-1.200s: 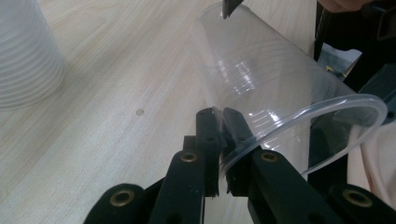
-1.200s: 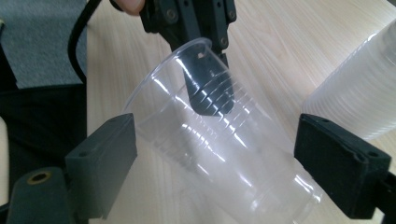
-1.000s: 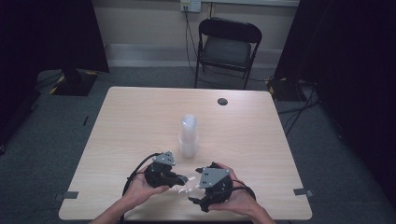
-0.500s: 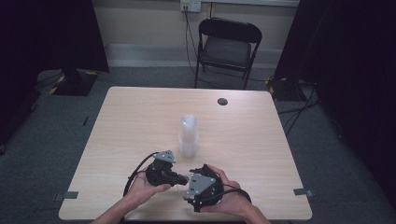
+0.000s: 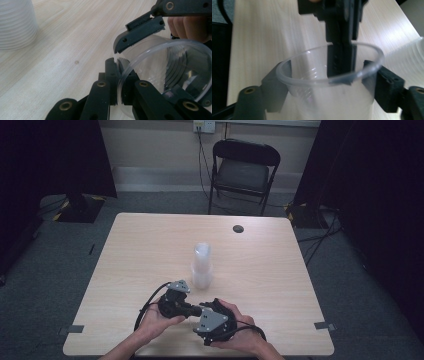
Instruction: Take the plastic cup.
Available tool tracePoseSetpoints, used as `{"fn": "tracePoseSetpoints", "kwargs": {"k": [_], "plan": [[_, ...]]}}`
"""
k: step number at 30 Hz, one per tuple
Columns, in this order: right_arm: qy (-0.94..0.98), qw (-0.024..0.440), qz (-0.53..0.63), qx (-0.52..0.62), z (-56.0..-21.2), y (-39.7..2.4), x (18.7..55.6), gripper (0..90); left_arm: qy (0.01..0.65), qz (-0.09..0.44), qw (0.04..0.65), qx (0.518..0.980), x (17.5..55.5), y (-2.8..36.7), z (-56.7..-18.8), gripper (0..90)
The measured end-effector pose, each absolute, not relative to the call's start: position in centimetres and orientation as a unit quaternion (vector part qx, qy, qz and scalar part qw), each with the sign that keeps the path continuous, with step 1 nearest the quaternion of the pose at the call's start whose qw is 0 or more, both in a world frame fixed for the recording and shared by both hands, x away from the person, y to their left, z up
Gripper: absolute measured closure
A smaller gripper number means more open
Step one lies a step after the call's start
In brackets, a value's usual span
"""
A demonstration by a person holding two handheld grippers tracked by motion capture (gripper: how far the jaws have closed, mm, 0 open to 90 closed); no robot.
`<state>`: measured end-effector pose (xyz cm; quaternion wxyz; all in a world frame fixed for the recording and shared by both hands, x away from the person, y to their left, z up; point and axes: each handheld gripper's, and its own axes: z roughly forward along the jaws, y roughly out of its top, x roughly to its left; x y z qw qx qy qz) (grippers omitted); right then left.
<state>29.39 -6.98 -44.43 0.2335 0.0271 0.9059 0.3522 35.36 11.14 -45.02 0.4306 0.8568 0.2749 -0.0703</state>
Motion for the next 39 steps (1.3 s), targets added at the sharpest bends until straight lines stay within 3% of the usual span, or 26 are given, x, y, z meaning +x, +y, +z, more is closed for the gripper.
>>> {"fn": "tracePoseSetpoints", "kwargs": {"k": [21, 39], "plan": [[0.896, 0.238, 0.372, 0.041, -43.7, -7.1, 29.3, 30.1, 0.282, -0.053, 0.45, 0.846, 35.2, 11.3, -44.8, 84.6], [0.884, 0.236, 0.394, 0.085, -42.8, -7.7, 30.2, 30.7, 0.302, -0.03, 0.494, 0.815, 34.6, 12.7, -44.2, 75.1]]}}
